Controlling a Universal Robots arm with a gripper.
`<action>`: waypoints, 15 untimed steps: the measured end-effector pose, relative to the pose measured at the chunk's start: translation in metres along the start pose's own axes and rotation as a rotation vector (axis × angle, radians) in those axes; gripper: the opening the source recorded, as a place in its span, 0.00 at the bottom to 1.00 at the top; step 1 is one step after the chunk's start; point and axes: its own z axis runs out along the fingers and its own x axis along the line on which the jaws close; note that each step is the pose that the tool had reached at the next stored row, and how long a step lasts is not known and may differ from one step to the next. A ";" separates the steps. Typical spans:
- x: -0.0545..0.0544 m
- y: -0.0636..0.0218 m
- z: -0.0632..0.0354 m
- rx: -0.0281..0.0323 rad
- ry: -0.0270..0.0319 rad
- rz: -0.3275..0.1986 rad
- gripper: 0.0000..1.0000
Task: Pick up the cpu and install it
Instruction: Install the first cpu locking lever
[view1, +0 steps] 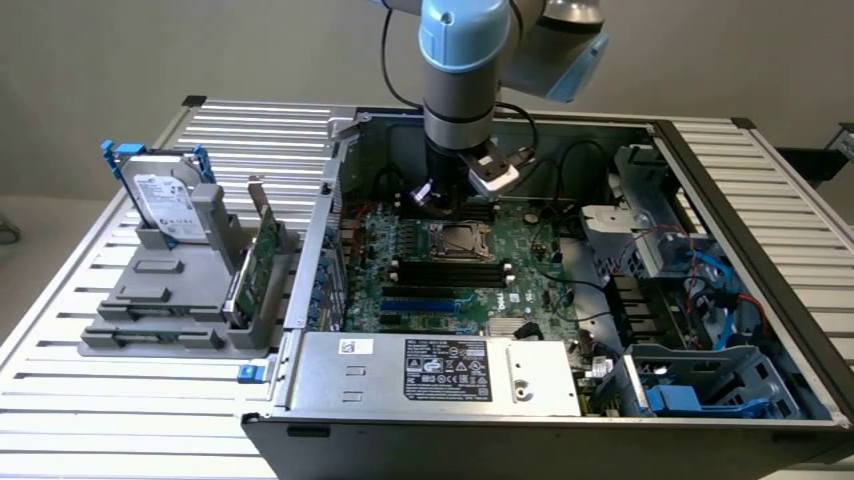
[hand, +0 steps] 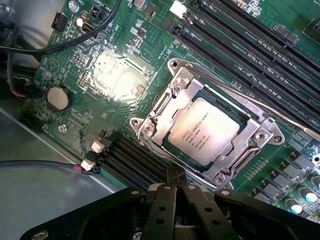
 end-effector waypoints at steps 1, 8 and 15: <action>0.000 0.0001 0.0000 0.0000 0.0000 0.000 0.11; 0.001 0.0009 0.0004 0.0000 -0.0002 0.000 0.11; 0.002 0.0018 0.0012 0.0000 -0.0001 0.000 0.11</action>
